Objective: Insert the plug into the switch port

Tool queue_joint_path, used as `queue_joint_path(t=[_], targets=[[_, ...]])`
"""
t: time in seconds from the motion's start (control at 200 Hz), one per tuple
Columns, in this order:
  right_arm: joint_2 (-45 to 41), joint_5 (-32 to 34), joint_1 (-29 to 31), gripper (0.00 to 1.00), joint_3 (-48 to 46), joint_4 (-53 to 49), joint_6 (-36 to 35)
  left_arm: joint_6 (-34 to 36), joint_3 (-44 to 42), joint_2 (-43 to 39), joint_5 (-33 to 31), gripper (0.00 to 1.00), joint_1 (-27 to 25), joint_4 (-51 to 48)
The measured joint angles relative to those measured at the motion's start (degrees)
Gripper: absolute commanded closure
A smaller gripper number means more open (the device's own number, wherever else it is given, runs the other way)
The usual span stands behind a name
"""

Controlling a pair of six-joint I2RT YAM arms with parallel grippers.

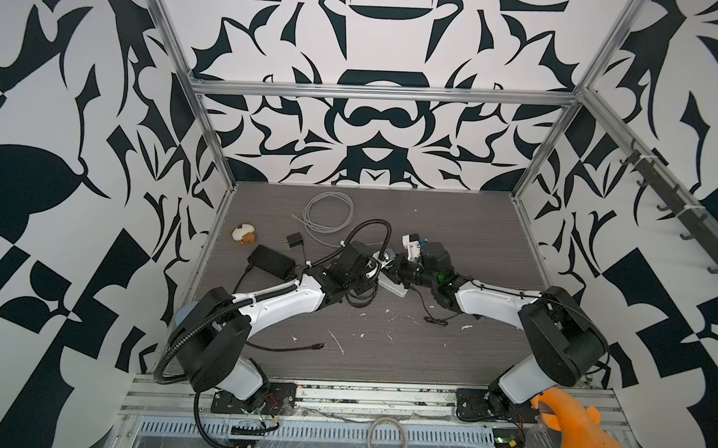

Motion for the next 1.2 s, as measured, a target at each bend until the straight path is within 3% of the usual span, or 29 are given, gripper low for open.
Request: queue_joint_path(t=[0.13, 0.28, 0.505, 0.57, 0.655, 0.865, 1.03, 1.2], targets=[[0.0, 0.0, 0.0, 0.84, 0.0, -0.1, 0.0, 0.1, 0.0, 0.0, -0.2, 1.00, 0.0, 0.0], [0.0, -0.1, 0.0, 0.91, 0.0, 0.0, -0.5, 0.1, 0.0, -0.1, -0.3, 1.00, 0.0, 0.0], [0.0, -0.3, -0.1, 0.93, 0.0, 0.0, -5.7, -1.7, 0.0, -0.2, 0.5, 0.65, 1.1, -0.3], [0.0, -0.4, -0.7, 0.93, -0.2, 0.1, -9.3, -3.0, -0.2, -0.5, 3.1, 0.56, 2.8, -0.9], [0.0, -1.0, -1.6, 0.94, -0.9, 1.2, -14.3, -5.1, -0.2, -1.0, 7.8, 0.51, 6.4, -1.9], [0.0, -4.2, -2.7, 0.95, -3.9, 7.4, -24.3, -11.1, -0.2, -1.1, 24.2, 0.48, 14.1, -2.7], [1.7, -10.0, -2.8, 0.95, -4.9, 16.0, -29.9, -13.4, -0.2, -0.2, 35.1, 0.47, 14.8, -3.4], [5.6, -16.2, -3.3, 0.96, -5.0, 23.9, -32.3, -14.7, 0.0, 1.0, 42.0, 0.49, 15.4, -4.1]])
